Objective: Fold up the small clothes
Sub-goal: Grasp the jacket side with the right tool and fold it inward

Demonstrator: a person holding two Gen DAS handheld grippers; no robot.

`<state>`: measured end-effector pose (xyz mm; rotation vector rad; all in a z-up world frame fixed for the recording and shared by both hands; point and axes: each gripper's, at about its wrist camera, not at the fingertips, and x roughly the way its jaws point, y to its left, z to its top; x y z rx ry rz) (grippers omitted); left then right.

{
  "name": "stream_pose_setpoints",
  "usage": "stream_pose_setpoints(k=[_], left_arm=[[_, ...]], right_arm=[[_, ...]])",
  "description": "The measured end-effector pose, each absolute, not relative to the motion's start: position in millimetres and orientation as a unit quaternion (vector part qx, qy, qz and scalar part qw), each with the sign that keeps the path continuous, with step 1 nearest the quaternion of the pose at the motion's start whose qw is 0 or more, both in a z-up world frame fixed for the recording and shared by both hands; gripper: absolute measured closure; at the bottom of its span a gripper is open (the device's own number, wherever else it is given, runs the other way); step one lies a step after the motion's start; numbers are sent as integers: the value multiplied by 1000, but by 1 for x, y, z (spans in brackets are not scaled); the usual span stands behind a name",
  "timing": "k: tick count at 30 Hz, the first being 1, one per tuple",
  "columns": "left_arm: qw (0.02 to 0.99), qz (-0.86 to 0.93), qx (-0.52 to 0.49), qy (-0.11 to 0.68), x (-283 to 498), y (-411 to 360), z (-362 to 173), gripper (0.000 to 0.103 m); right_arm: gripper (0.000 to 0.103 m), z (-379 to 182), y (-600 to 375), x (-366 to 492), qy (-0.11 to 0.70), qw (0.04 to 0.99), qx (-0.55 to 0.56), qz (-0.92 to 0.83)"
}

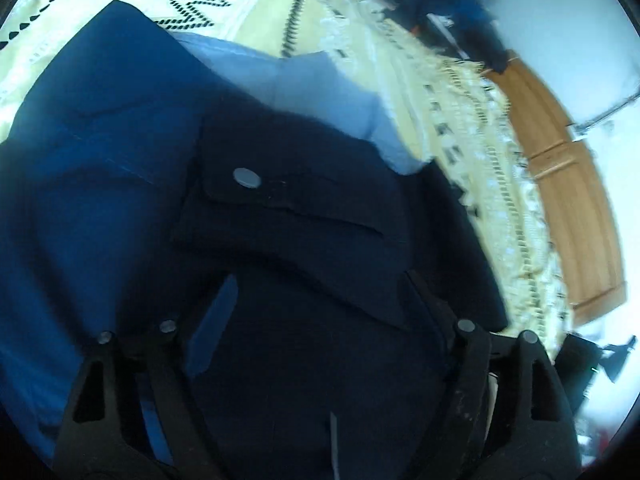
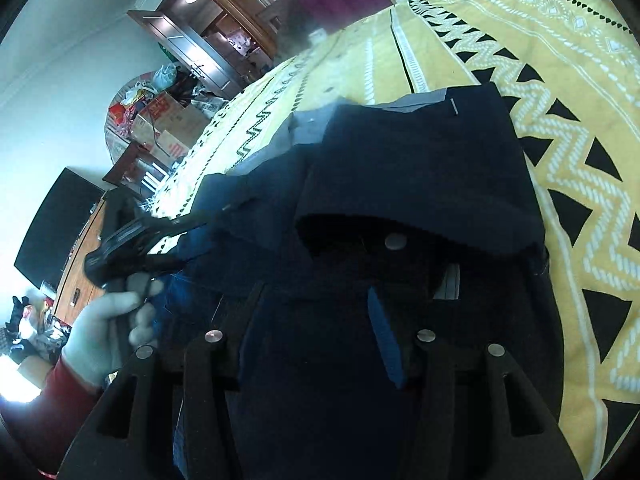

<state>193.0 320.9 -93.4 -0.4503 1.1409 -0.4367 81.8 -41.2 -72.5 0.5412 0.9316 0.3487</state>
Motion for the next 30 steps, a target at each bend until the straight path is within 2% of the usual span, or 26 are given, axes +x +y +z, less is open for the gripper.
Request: stream_pose_setpoints(k=[2, 3, 5, 6, 7, 13, 19, 20, 22, 24, 26, 27, 29, 30], left_arm=[[805, -190, -211, 521, 198, 318, -96, 36], [809, -185, -211, 516, 198, 318, -97, 43], [808, -186, -238, 506, 206, 321, -101, 62], [805, -189, -255, 501, 208, 324, -102, 90], [804, -191, -274, 493, 209, 328, -103, 94], [866, -194, -252, 385, 185, 354, -45, 94], [846, -173, -251, 437, 198, 373, -86, 91], [844, -169, -256, 440, 198, 376, -92, 89], [836, -162, -263, 453, 194, 378, -102, 75], [833, -158, -267, 459, 189, 386, -101, 71], [840, -155, -259, 452, 177, 404, -85, 68], [845, -156, -254, 444, 172, 410, -74, 65], [864, -156, -228, 421, 149, 435, -46, 52], [872, -154, -213, 414, 141, 448, -38, 43]], right_arm=[[47, -72, -39, 85, 441, 844, 255, 165], [47, -74, -40, 85, 441, 844, 257, 165], [47, -73, -40, 84, 439, 844, 262, 163], [47, -74, -41, 83, 439, 843, 265, 162], [47, -72, -39, 82, 438, 844, 265, 160], [47, -66, -49, 68, 434, 851, 261, 138], [47, -49, -56, 70, 410, 871, 237, 133], [47, -44, -59, 74, 395, 878, 237, 130], [47, -42, -68, 85, 383, 885, 234, 120], [47, -66, -73, 110, 429, 872, 214, 101], [49, -104, -69, 133, 515, 828, 194, 103], [49, -100, -69, 132, 509, 834, 185, 105], [48, -77, -68, 124, 504, 838, 173, 117], [45, -61, -69, 113, 490, 846, 169, 124]])
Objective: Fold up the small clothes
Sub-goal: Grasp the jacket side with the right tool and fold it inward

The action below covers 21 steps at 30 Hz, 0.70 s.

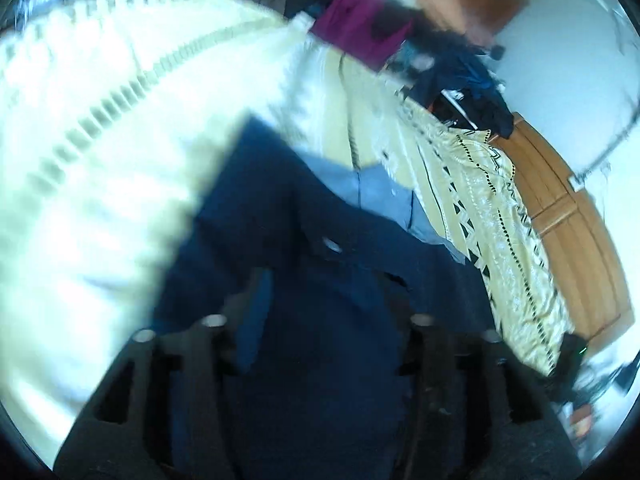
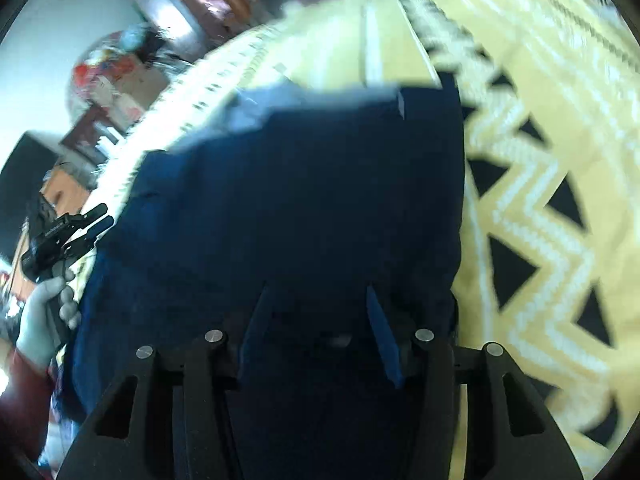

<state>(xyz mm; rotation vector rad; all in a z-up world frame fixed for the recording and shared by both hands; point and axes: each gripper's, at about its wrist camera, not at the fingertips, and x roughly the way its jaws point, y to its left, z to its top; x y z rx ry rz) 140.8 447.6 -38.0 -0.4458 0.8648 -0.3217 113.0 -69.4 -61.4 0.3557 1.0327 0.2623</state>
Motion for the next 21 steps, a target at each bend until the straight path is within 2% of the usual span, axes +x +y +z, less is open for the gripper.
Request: stream_pose_setpoints(k=[1, 3, 6, 9, 15, 21], left_arm=[[880, -146, -196, 407, 128, 465, -27, 37], [886, -124, -178, 409, 103, 498, -17, 34], [875, -119, -182, 433, 64, 548, -12, 34], [844, -161, -192, 475, 23, 566, -28, 33], [769, -236, -201, 559, -43, 549, -81, 32], [751, -272, -188, 572, -66, 528, -92, 25]], right_arm=[[40, -49, -72, 100, 481, 851, 166, 128], [35, -33, -79, 68, 479, 853, 164, 125], [35, -28, -91, 17, 493, 841, 191, 110], [35, -36, -98, -29, 517, 815, 238, 110], [32, -57, -77, -96, 581, 765, 248, 127], [30, -75, -48, -122, 632, 741, 188, 130]])
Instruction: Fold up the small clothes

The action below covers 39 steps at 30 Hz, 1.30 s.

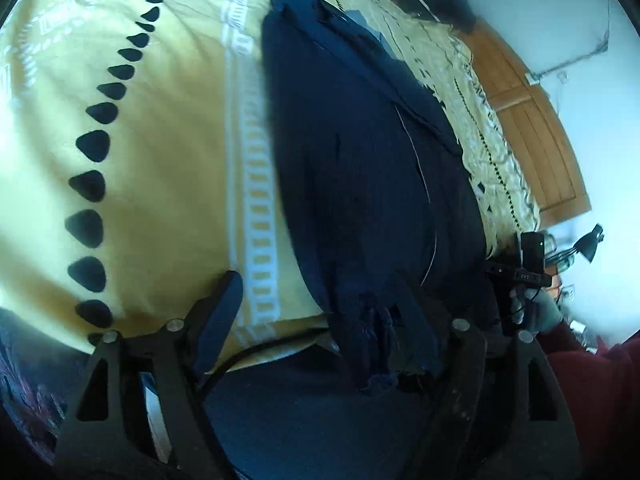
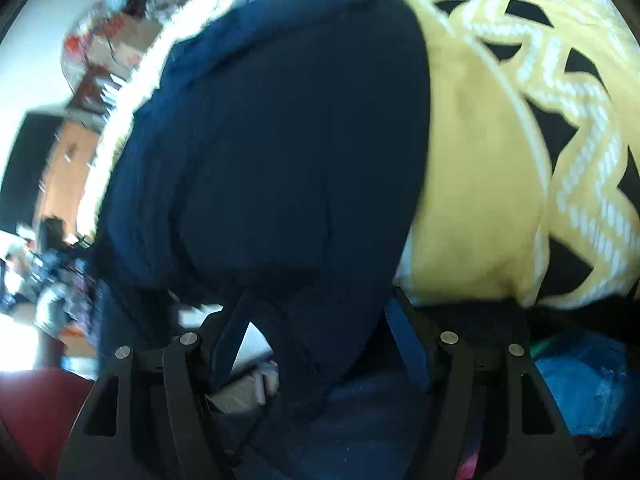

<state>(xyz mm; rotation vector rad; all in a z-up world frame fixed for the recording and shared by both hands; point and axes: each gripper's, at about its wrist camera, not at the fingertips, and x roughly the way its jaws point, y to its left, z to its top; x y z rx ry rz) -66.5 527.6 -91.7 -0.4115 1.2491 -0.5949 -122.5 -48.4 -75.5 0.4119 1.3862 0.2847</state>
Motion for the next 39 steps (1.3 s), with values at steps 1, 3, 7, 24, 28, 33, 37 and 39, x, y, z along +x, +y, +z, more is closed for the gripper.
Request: stream_pose_setpoints(k=[1, 3, 7, 24, 28, 33, 37, 39], left_arm=[[751, -273, -180, 574, -66, 524, -89, 24], [750, -274, -167, 578, -66, 520, -86, 22], [751, -268, -158, 582, -66, 516, -88, 22], [789, -352, -262, 430, -40, 503, 3, 85], [814, -358, -302, 344, 25, 519, 61, 85], [836, -342, -312, 293, 130, 519, 98, 85], [841, -310, -272, 349, 219, 487, 64, 85], [837, -298, -254, 382, 241, 479, 43, 85]], right_arm=[[30, -77, -45, -124, 639, 739, 172, 126], [30, -83, -43, -127, 650, 734, 158, 119], [29, -101, -44, -130, 662, 715, 193, 119], [94, 2, -53, -121, 501, 777, 311, 219], [94, 60, -90, -74, 419, 806, 346, 234], [93, 84, -131, 32, 370, 817, 376, 233], [93, 52, -158, 130, 386, 813, 385, 203], [93, 17, -164, 176, 413, 802, 395, 173]])
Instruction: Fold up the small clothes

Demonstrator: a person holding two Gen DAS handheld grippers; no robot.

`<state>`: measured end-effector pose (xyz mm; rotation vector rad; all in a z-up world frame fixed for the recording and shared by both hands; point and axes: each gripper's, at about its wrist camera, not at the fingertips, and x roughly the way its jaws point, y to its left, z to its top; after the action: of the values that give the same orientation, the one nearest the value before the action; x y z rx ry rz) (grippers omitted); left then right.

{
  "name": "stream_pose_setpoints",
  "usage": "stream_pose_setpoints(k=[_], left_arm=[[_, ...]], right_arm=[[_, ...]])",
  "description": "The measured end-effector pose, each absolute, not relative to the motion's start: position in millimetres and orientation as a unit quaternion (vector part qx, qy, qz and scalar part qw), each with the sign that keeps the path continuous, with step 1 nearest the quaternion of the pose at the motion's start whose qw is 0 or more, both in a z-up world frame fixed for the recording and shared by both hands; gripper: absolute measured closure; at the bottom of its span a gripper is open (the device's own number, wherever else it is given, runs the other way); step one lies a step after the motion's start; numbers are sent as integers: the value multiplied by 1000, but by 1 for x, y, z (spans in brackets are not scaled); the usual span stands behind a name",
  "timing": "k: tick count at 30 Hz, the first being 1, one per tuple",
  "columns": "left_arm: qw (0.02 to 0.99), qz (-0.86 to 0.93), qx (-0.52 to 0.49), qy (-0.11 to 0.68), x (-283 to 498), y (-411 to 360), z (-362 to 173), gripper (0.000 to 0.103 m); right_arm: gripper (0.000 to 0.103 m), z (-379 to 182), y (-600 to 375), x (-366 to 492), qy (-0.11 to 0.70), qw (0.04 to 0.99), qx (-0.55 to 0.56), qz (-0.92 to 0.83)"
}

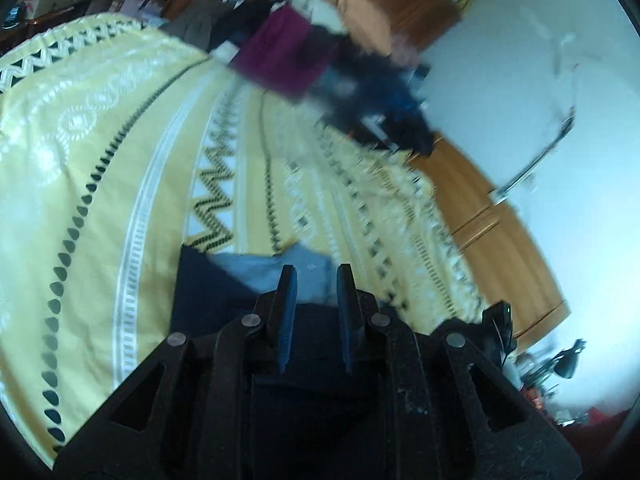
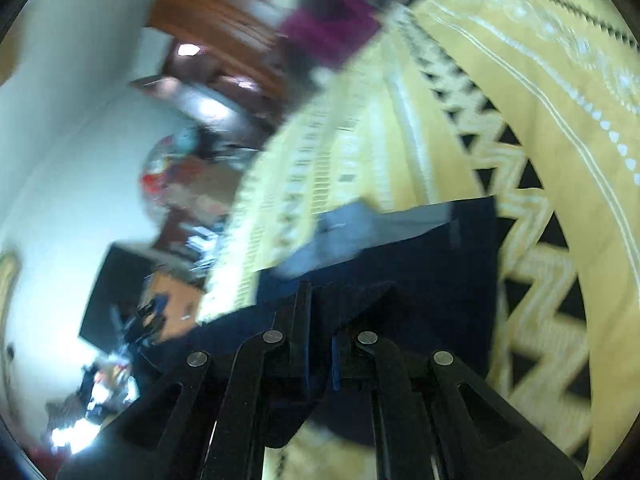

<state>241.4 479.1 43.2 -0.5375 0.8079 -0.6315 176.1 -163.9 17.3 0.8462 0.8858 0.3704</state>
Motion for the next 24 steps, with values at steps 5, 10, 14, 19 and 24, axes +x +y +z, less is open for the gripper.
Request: stream_pose_setpoints(k=[5, 10, 14, 19, 24], left_arm=[[838, -279, -237, 406, 226, 502, 17, 68], [843, -273, -160, 435, 190, 506, 16, 53], [829, -355, 38, 431, 146, 441, 40, 51], [774, -441, 275, 362, 74, 340, 39, 47], [727, -450, 395, 337, 58, 293, 2, 47]], right_arm=[[91, -84, -182, 246, 483, 758, 426, 103], [62, -131, -192, 244, 466, 730, 494, 79], [45, -122, -199, 226, 458, 741, 485, 75], [32, -108, -196, 199, 460, 751, 466, 86], [31, -112, -188, 180, 468, 747, 464, 88]])
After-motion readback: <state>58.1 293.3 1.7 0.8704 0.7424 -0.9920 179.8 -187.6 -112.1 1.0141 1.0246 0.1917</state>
